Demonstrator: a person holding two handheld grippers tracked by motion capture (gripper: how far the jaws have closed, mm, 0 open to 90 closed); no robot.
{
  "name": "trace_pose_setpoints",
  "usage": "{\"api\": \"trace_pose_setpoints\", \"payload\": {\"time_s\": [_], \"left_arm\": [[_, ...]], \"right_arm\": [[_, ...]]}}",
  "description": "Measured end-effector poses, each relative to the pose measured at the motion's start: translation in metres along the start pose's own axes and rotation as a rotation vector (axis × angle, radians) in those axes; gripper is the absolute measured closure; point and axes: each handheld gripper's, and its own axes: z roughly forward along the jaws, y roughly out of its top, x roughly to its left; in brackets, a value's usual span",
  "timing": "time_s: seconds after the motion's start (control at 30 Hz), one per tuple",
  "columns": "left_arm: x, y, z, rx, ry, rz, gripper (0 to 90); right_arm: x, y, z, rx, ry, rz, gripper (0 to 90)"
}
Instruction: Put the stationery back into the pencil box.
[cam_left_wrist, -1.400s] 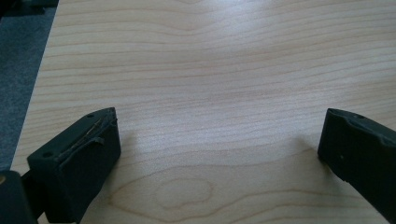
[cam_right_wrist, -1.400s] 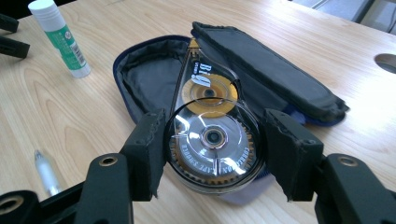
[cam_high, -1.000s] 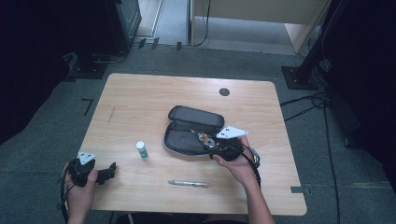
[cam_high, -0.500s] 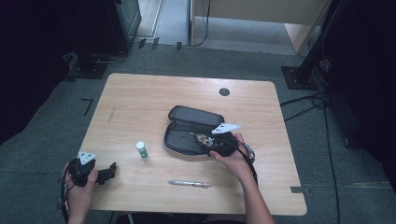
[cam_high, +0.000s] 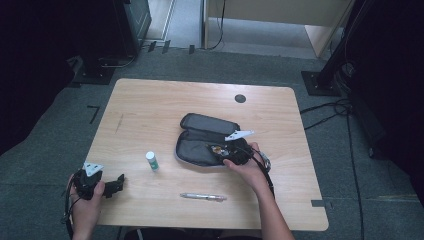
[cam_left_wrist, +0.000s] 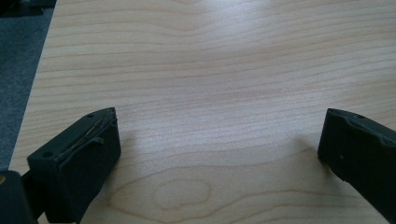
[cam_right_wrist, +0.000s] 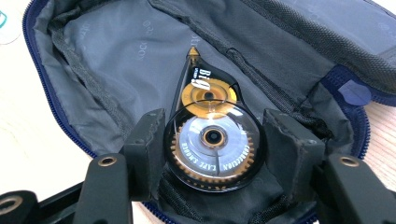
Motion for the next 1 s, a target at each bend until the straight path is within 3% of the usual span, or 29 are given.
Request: {"api": "trace_pose_setpoints", "payload": {"time_s": [0.37, 0.5, 0.6, 1.0], "left_arm": [[0.0, 0.0, 0.0, 0.0, 0.0, 0.0, 0.0], [0.0, 0.0, 0.0, 0.0, 0.0, 0.0, 0.0], [0.0, 0.0, 0.0, 0.0, 0.0, 0.0, 0.0], [0.0, 0.0, 0.0, 0.0, 0.0, 0.0, 0.0]], "right_arm": [[-0.001, -0.001, 0.001, 0.022, -0.014, -0.011, 40.1], [-0.002, 0.001, -0.003, 0.001, -0.028, 0.005, 33.6], [-0.002, 0.001, -0.007, -0.022, -0.03, 0.018, 33.6], [0.01, 0.001, -0.031, -0.118, -0.028, -0.005, 37.6]]}}
